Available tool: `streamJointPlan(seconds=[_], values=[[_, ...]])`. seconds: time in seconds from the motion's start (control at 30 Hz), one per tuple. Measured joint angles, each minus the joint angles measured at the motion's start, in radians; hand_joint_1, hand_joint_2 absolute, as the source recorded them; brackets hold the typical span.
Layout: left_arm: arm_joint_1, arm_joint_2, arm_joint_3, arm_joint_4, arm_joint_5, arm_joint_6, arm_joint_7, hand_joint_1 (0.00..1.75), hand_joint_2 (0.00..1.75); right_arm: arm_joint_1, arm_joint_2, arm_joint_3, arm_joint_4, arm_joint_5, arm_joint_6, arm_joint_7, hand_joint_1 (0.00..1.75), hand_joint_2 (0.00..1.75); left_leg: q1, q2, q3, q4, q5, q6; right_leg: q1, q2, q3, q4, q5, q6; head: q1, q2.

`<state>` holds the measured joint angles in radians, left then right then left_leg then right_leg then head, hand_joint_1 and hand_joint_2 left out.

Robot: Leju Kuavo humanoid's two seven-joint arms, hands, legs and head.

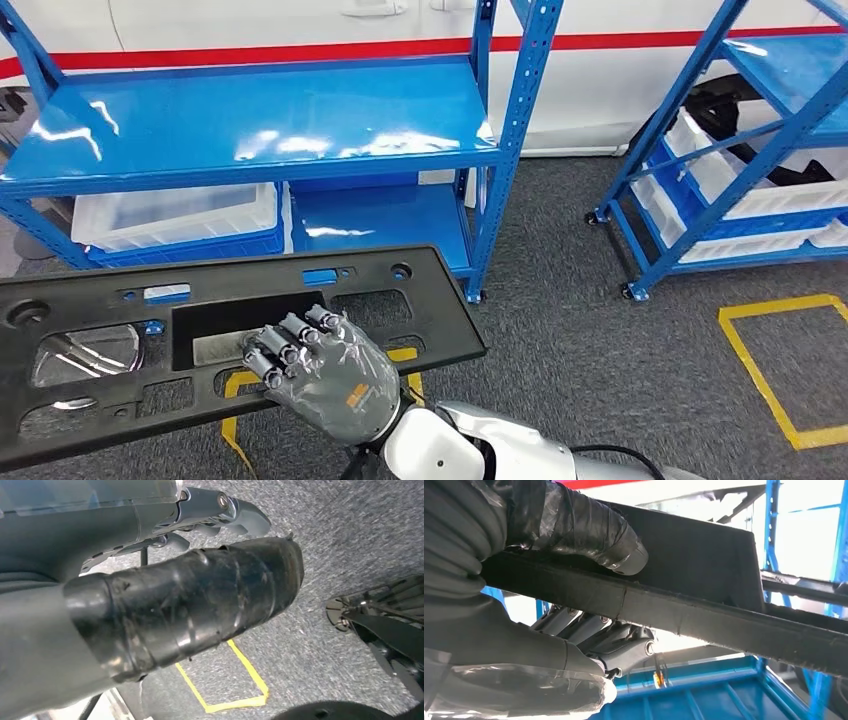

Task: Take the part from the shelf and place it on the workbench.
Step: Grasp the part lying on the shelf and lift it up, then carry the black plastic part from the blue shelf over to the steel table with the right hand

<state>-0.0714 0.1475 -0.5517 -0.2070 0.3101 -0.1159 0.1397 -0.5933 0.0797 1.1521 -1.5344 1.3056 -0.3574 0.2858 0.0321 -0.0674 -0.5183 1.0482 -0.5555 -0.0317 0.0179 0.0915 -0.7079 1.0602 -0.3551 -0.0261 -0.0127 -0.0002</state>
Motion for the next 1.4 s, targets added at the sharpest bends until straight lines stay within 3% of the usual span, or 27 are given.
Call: streamJointPlan(seconds=[0.03,0.07,0.17,0.2,0.23,0.3,0.37,0.43,0.47,0.53,0.57,0.63,0.7,0.73,0.8,0.83,0.87,0.93,1.0,1.07,1.13,1.2,1.23,1.27,1.3,1.37,1.4], values=[[-0.001,-0.001,0.0,0.0,0.002,0.001,0.0,0.0,0.0,-0.002,0.0,0.0,-0.001,0.001,0.003,0.005,1.75,1.75,0.001,0.011,-0.004,-0.001,0.009,0.011,0.0,-0.003,-0.005,0.002,-0.003,0.004,0.001,0.0],[-0.002,-0.002,0.0,0.0,0.004,0.002,0.0,0.0,0.0,-0.002,-0.001,0.0,-0.002,0.003,0.006,0.01,1.75,1.75,0.001,0.02,-0.012,-0.002,0.02,0.022,0.0,-0.016,-0.012,0.015,-0.025,0.009,0.004,0.0],[0.0,-0.002,-0.001,0.0,0.01,0.004,0.0,0.0,0.0,-0.006,-0.001,0.001,-0.003,0.006,0.01,0.02,1.75,1.75,0.001,0.045,-0.048,-0.004,0.057,0.038,-0.01,-0.071,-0.036,0.151,-0.181,0.026,0.015,0.0],[0.002,-0.002,-0.001,0.0,0.011,0.004,0.001,0.0,0.0,-0.007,-0.001,0.001,-0.004,0.006,0.011,0.021,1.75,1.75,0.001,0.053,-0.063,-0.004,0.069,0.039,-0.015,-0.079,-0.041,0.211,-0.217,0.03,0.015,0.0],[0.004,-0.001,-0.001,0.0,0.012,0.005,0.001,0.0,0.0,-0.008,0.0,0.001,-0.004,0.006,0.012,0.023,1.75,1.75,0.002,0.061,-0.079,-0.004,0.08,0.037,-0.02,-0.083,-0.039,0.258,-0.227,0.034,0.014,0.0],[0.003,-0.001,-0.001,0.0,0.013,0.005,0.001,0.0,0.0,-0.009,-0.001,0.001,-0.004,0.005,0.015,0.024,1.75,1.75,0.005,0.072,-0.109,-0.003,0.102,0.032,-0.028,-0.086,-0.001,0.273,-0.184,0.038,0.016,0.0],[0.001,-0.001,-0.001,0.0,0.015,0.005,0.002,0.0,0.0,-0.012,0.0,0.001,-0.005,0.004,0.02,0.024,1.75,1.75,0.007,0.077,-0.129,-0.004,0.121,0.023,-0.03,-0.086,0.102,0.162,-0.151,0.03,0.019,0.0],[0.0,-0.001,-0.001,0.0,0.017,0.005,0.002,0.0,0.0,-0.022,0.001,0.001,-0.009,0.001,0.026,0.024,1.75,1.75,0.009,0.078,-0.134,-0.01,0.14,0.009,-0.024,-0.085,0.207,0.014,-0.175,0.02,0.018,0.0],[-0.001,-0.001,-0.001,0.0,0.018,0.006,0.002,0.0,0.0,-0.028,0.001,0.001,-0.012,0.0,0.029,0.024,1.75,1.75,0.012,0.078,-0.134,-0.017,0.152,0.0,-0.02,-0.085,0.23,-0.028,-0.188,0.017,0.019,0.0],[0.0,-0.001,-0.001,0.0,0.022,0.007,0.003,0.0,0.0,-0.034,0.001,0.002,-0.015,-0.002,0.035,0.024,1.75,1.75,0.017,0.076,-0.139,-0.036,0.173,-0.015,-0.018,-0.087,0.228,-0.057,-0.17,0.011,0.018,0.0],[-0.001,-0.001,-0.001,0.0,0.023,0.007,0.003,0.0,0.0,-0.035,0.001,0.003,-0.016,-0.004,0.039,0.024,1.75,1.75,0.016,0.075,-0.147,-0.033,0.162,-0.019,-0.018,-0.088,0.219,-0.07,-0.152,0.006,0.016,0.0],[0.001,-0.001,-0.001,0.001,0.025,0.007,0.003,0.0,0.0,-0.037,0.002,0.006,-0.016,-0.008,0.047,0.024,1.75,1.75,0.013,0.072,-0.171,0.026,0.083,-0.018,-0.018,-0.092,0.2,-0.089,-0.122,-0.005,0.008,0.0],[0.004,-0.001,-0.001,0.001,0.026,0.006,0.003,0.0,0.0,-0.04,0.003,0.01,-0.017,-0.014,0.053,0.024,1.75,1.75,0.008,0.07,-0.194,0.146,-0.005,-0.017,-0.008,-0.093,0.173,-0.083,-0.102,-0.018,0.001,0.0],[0.005,-0.001,-0.001,0.001,0.026,0.007,0.003,0.0,0.0,-0.041,0.003,0.011,-0.018,-0.016,0.056,0.024,1.75,1.75,0.006,0.069,-0.199,0.202,-0.016,-0.018,-0.003,-0.093,0.156,-0.076,-0.096,-0.023,-0.001,0.0],[0.004,-0.001,-0.001,0.001,0.027,0.007,0.003,0.0,0.0,-0.041,0.003,0.014,-0.018,-0.019,0.06,0.024,1.75,1.75,0.006,0.069,-0.179,0.24,0.028,-0.021,0.002,-0.093,0.116,-0.052,-0.084,-0.025,-0.002,0.0],[0.003,-0.001,-0.001,0.001,0.028,0.007,0.003,0.0,0.0,-0.041,0.003,0.015,-0.018,-0.021,0.062,0.024,1.75,1.75,0.006,0.069,-0.145,0.209,0.059,-0.022,0.002,-0.093,0.095,-0.037,-0.08,-0.024,-0.003,0.0],[0.002,-0.001,-0.001,0.001,0.029,0.007,0.002,0.0,0.0,-0.042,0.003,0.016,-0.018,-0.025,0.063,0.024,1.75,1.75,0.006,0.069,-0.102,0.156,0.066,-0.023,0.002,-0.093,0.075,-0.022,-0.076,-0.021,-0.003,0.0],[-0.001,-0.001,-0.001,0.001,0.031,0.007,0.002,0.0,0.0,-0.045,0.003,0.016,-0.02,-0.033,0.066,0.025,1.75,1.75,0.001,0.068,-0.027,0.041,0.039,-0.018,0.005,-0.093,0.048,0.004,-0.069,-0.014,-0.003,0.0],[-0.002,-0.001,-0.001,0.001,0.032,0.007,0.001,0.0,0.0,-0.048,0.003,0.016,-0.022,-0.039,0.068,0.025,1.75,1.75,-0.005,0.067,-0.007,-0.005,0.018,-0.006,0.005,-0.094,0.038,0.013,-0.057,-0.006,-0.002,0.0],[-0.003,-0.002,-0.002,0.001,0.034,0.007,0.001,0.0,0.0,-0.05,0.002,0.017,-0.023,-0.044,0.069,0.025,1.75,1.75,-0.001,0.071,-0.02,-0.007,0.035,0.007,0.004,-0.092,0.03,0.022,-0.065,0.006,-0.002,0.0],[-0.004,-0.003,-0.002,0.001,0.035,0.007,0.001,0.0,0.0,-0.051,0.001,0.017,-0.024,-0.054,0.072,0.026,1.75,1.75,0.006,0.076,-0.041,-0.012,0.058,0.019,-0.001,-0.089,0.012,0.078,-0.14,0.02,0.001,0.0],[-0.005,-0.003,-0.002,0.001,0.039,0.008,0.001,0.0,0.0,-0.052,0.0,0.017,-0.025,-0.069,0.074,0.026,1.75,1.75,0.008,0.08,-0.069,-0.011,0.082,0.025,-0.013,-0.089,-0.007,0.183,-0.238,0.032,0.006,0.0],[-0.004,-0.003,-0.002,0.001,0.041,0.008,0.001,0.0,0.0,-0.052,0.0,0.017,-0.026,-0.077,0.075,0.027,1.75,1.75,0.011,0.084,-0.083,-0.011,0.094,0.024,-0.02,-0.089,-0.012,0.233,-0.263,0.038,0.007,0.0],[-0.004,-0.003,-0.002,0.001,0.043,0.008,0.001,0.0,0.0,-0.052,0.0,0.017,-0.026,-0.086,0.076,0.027,1.75,1.75,0.013,0.089,-0.098,-0.011,0.105,0.021,-0.027,-0.089,-0.008,0.267,-0.263,0.044,0.009,0.0],[-0.004,-0.003,-0.002,0.001,0.045,0.008,0.001,0.0,0.0,-0.052,0.0,0.017,-0.026,-0.093,0.077,0.027,1.75,1.75,0.017,0.094,-0.111,-0.011,0.116,0.017,-0.034,-0.09,0.007,0.276,-0.239,0.051,0.009,0.0],[-0.004,-0.002,-0.002,0.001,0.047,0.008,0.001,0.0,0.0,-0.053,0.0,0.017,-0.027,-0.105,0.079,0.027,1.75,1.75,0.025,0.106,-0.132,-0.01,0.134,0.003,-0.047,-0.101,0.08,0.205,-0.173,0.063,0.009,0.0],[-0.003,-0.002,-0.002,0.001,0.047,0.008,0.001,0.0,0.0,-0.056,0.0,0.018,-0.029,-0.109,0.08,0.027,1.75,1.75,0.028,0.111,-0.138,-0.01,0.142,-0.006,-0.049,-0.112,0.133,0.134,-0.163,0.068,0.01,0.0]])
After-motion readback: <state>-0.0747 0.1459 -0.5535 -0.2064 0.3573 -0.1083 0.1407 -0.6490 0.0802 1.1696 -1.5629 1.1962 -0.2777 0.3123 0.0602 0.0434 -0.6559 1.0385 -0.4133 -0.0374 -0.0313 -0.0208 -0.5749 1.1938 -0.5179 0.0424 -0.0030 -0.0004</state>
